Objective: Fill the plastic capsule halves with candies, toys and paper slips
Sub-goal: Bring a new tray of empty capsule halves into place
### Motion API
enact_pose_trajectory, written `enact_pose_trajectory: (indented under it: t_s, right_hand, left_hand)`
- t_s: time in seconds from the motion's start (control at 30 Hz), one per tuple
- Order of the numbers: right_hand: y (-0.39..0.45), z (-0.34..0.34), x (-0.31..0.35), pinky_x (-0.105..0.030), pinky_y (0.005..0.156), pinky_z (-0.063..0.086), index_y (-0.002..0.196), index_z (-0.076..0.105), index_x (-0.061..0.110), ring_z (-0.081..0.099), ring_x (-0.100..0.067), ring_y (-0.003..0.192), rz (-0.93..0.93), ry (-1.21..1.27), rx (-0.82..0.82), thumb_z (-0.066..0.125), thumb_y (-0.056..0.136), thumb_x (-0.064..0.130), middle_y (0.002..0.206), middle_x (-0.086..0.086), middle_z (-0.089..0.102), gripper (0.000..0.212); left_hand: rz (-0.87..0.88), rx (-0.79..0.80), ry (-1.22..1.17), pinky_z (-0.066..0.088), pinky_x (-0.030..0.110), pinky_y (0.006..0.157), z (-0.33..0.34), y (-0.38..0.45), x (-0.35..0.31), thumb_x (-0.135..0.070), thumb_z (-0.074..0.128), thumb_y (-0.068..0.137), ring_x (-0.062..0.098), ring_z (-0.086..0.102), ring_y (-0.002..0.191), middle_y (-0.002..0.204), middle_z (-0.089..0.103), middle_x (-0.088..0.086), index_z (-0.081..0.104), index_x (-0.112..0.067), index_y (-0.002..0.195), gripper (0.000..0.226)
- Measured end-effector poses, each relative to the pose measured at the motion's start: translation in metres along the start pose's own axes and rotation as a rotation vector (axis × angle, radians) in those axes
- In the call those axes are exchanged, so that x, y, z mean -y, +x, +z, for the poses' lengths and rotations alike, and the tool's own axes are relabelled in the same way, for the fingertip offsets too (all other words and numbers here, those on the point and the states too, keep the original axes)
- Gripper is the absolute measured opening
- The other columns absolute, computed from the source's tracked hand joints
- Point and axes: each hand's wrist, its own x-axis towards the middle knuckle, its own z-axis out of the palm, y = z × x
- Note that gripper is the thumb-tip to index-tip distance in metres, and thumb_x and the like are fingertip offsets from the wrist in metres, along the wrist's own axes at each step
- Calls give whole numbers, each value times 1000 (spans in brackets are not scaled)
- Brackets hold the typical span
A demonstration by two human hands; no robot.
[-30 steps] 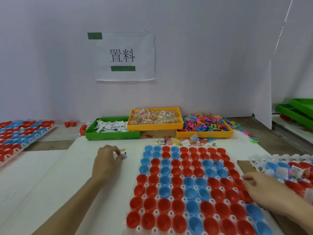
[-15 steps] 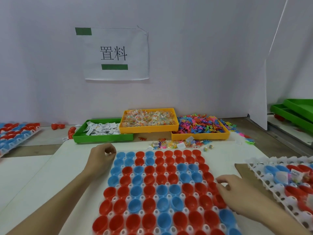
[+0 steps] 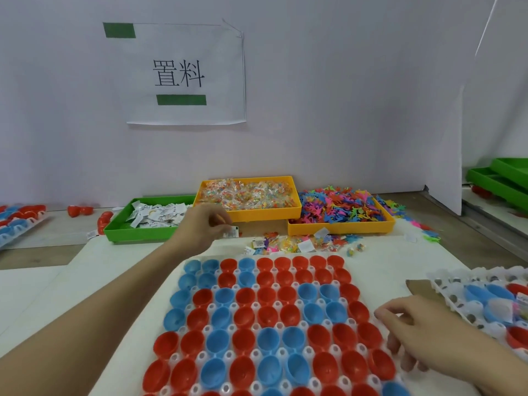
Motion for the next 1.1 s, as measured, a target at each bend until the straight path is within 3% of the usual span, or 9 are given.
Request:
enact_pose_trajectory:
  t_s: [0.13, 0.23, 0.33, 0.43, 0.6, 0.7, 0.8, 0.9, 1.1]
  right_hand:
    - [36, -9, -7, -24, 56, 53, 87, 62, 30, 71, -10, 60, -9, 52, -233, 51, 100, 32, 66, 5, 74, 17]
    - [67, -10, -6, -34, 75, 58, 97, 67, 24, 70, -20, 80, -32, 135, -389, 52, 99, 27, 87, 0, 74, 16]
    - [92, -5, 2, -31, 82, 51, 109, 70, 19, 67, -22, 94, -96, 193, -504, 53, 100, 20, 102, -3, 72, 20]
    - [107, 4, 12, -26, 79, 45, 109, 71, 19, 64, -16, 96, -214, 261, -595, 51, 101, 15, 99, 3, 70, 22]
    - [123, 21, 23, -14, 69, 42, 99, 71, 27, 61, 0, 90, -334, 399, -567, 48, 103, 19, 90, 16, 68, 25]
    - [124, 25, 22, -14, 70, 43, 93, 72, 30, 62, 2, 90, -375, 433, -573, 50, 102, 21, 90, 16, 71, 26]
    - [123, 25, 19, -16, 70, 44, 92, 73, 28, 63, 1, 88, -387, 463, -562, 51, 102, 22, 89, 17, 71, 25]
    - [123, 25, 17, -25, 73, 49, 92, 75, 25, 66, -5, 84, -404, 513, -572, 52, 102, 19, 85, 10, 74, 26]
    - [123, 25, 15, -25, 67, 46, 90, 77, 21, 64, -4, 71, -407, 514, -528, 51, 102, 17, 77, 4, 74, 29]
  left_hand:
    - [46, 53, -17, 44, 7, 63, 21, 10, -12, -8, 69, 90, 0, 60, 71, 81, 68, -5, 76, -9, 101, 13]
    - [32, 56, -37, 43, 3, 65, 24, 10, -14, -12, 65, 94, -3, 60, 77, 92, 70, -2, 75, -8, 108, 18]
    - [5, 22, -91, 42, 2, 65, 16, 3, -10, -16, 62, 96, -9, 61, 74, 93, 72, -4, 76, -11, 105, 17]
    - [-91, -80, -161, 43, 13, 76, 1, -12, 6, -29, 60, 97, -2, 62, 91, 101, 71, -9, 75, -20, 105, 19]
    - [-309, -205, -570, 50, 35, 92, -13, -51, 44, -31, 41, 105, 19, 68, 102, 101, 75, 3, 71, -16, 104, 34]
    - [-379, -187, -729, 49, 35, 90, -2, -72, 52, -35, 30, 106, 20, 69, 101, 103, 76, 4, 70, -12, 107, 46]
    - [-388, -179, -756, 49, 34, 85, 7, -78, 51, -37, 30, 105, 18, 70, 100, 104, 75, 4, 70, -13, 108, 47]
    - [-383, -241, -756, 50, 37, 81, 9, -80, 47, -31, 36, 104, 27, 69, 96, 96, 75, 9, 74, -15, 98, 41]
    - [-323, -257, -673, 50, 35, 75, 11, -90, 46, -25, 41, 103, 28, 66, 91, 90, 71, 12, 77, -22, 86, 39]
